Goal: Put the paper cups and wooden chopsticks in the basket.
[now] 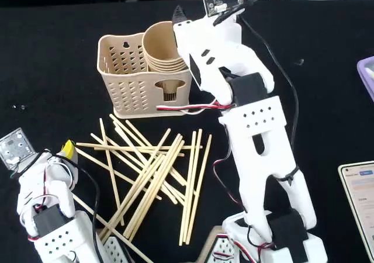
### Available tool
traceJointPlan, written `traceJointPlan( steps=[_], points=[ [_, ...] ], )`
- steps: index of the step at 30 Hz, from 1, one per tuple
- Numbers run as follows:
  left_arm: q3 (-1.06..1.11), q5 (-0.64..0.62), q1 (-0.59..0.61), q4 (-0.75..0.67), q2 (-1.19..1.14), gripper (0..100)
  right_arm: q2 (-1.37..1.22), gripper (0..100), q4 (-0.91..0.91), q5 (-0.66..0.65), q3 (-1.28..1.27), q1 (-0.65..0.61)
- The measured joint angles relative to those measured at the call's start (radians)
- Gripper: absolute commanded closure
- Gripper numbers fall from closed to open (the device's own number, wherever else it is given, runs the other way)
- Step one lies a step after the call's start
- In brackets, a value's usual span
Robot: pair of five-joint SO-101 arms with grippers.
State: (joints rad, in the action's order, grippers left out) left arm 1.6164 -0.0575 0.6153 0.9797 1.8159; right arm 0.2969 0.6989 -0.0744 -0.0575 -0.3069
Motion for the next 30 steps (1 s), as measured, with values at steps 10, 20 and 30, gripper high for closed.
traceJointPlan(
  steps=[10,20,30],
  points=[
    [0.0,0.0,0.0,0.0,0.0,72,0.275,75.6,0.381,0.0,0.0,0.0],
    [0.0,0.0,0.0,0.0,0.0,72,0.476,75.5,0.744,-0.008,-0.189,-0.167],
    [0.0,0.0,-0.006,0.0,0.0,72,0.537,75.5,0.611,-0.196,-0.796,-0.328]
  ],
)
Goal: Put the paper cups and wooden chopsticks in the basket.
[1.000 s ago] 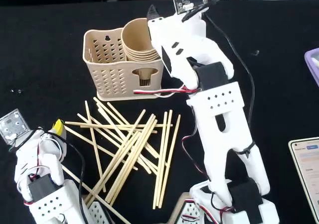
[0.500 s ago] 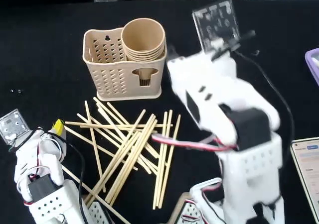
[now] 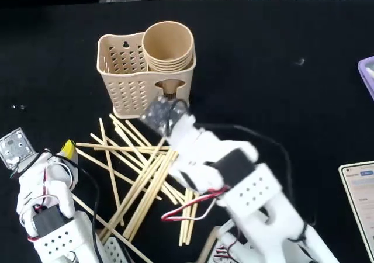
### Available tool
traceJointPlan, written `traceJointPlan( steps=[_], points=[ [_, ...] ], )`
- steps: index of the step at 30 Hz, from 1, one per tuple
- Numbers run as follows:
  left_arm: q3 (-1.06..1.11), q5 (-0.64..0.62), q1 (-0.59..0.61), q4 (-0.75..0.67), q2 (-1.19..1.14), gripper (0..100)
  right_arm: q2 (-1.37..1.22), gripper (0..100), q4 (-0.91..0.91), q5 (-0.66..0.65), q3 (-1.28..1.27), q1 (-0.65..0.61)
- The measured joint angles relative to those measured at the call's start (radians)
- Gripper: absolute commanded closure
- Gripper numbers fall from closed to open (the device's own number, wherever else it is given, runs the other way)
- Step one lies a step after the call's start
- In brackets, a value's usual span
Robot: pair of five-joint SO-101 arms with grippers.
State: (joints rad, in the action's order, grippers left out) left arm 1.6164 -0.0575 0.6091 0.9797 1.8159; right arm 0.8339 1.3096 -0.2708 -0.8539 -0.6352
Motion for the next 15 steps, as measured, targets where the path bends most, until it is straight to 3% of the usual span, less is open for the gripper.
traceJointPlan(
  steps=[7,11,15],
  points=[
    [0.0,0.0,0.0,0.0,0.0,72,0.0,75.1,-0.436,0.155,-0.399,0.0],
    [0.0,0.0,0.0,0.0,0.0,72,0.0,75.1,-0.489,0.272,-0.433,0.0],
    [0.0,0.0,0.0,0.0,0.0,72,0.0,75.1,-0.497,0.302,-0.436,0.064]
  ],
)
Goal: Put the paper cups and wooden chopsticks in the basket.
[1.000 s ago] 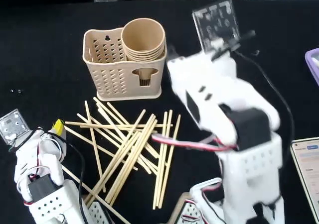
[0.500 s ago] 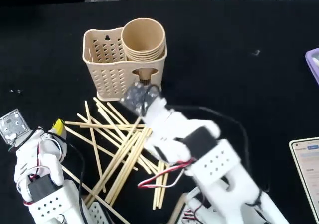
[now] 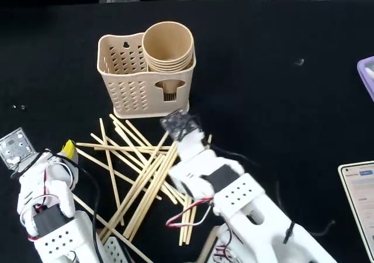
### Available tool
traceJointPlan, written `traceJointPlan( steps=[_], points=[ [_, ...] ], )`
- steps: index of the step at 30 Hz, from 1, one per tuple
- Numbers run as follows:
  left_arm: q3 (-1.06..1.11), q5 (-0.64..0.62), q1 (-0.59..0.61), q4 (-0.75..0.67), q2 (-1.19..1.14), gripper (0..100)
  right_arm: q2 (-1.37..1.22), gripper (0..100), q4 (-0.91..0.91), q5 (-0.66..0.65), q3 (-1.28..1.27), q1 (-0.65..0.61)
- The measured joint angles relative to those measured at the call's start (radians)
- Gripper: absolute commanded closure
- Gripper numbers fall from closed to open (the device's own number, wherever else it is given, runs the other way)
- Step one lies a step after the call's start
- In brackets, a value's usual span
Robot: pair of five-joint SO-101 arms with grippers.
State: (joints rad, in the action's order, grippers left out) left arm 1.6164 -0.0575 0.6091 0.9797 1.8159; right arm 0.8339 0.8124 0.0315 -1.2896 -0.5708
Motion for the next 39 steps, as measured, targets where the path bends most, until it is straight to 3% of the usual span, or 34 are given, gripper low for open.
traceJointPlan(
  steps=[11,39],
  points=[
    [0.0,0.0,0.0,0.0,0.0,72,0.0,75.4,-0.103,0.005,-0.058,0.06],
    [0.0,0.0,0.0,0.0,0.0,72,0.0,75.6,-0.115,0.005,-0.086,0.008]
  ],
)
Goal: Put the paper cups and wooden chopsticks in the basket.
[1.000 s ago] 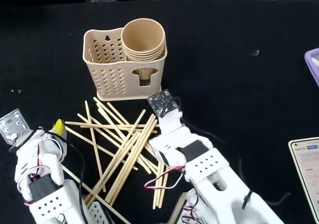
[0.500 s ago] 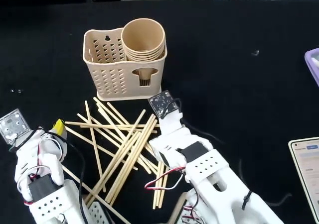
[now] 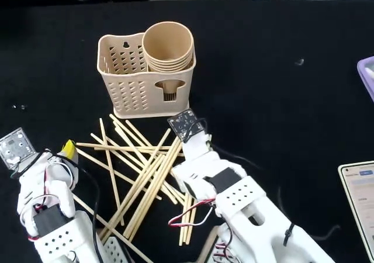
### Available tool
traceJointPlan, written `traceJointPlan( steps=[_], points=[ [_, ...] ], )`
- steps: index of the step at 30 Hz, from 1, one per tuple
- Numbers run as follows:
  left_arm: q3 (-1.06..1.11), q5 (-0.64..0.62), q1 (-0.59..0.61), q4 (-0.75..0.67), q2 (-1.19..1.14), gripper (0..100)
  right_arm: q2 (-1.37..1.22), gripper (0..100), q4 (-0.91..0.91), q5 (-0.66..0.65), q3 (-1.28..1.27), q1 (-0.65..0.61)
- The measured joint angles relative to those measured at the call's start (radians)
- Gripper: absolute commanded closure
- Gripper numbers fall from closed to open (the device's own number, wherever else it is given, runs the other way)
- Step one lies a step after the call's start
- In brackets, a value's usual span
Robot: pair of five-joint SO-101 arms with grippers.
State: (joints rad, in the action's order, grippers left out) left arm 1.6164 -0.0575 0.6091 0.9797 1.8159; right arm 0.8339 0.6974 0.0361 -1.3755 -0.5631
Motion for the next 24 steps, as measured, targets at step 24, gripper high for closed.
traceJointPlan(
  steps=[24],
  points=[
    [0.0,0.0,0.0,0.0,0.0,72,-0.385,86.8,0.015,0.006,0.169,-0.002]
  ],
)
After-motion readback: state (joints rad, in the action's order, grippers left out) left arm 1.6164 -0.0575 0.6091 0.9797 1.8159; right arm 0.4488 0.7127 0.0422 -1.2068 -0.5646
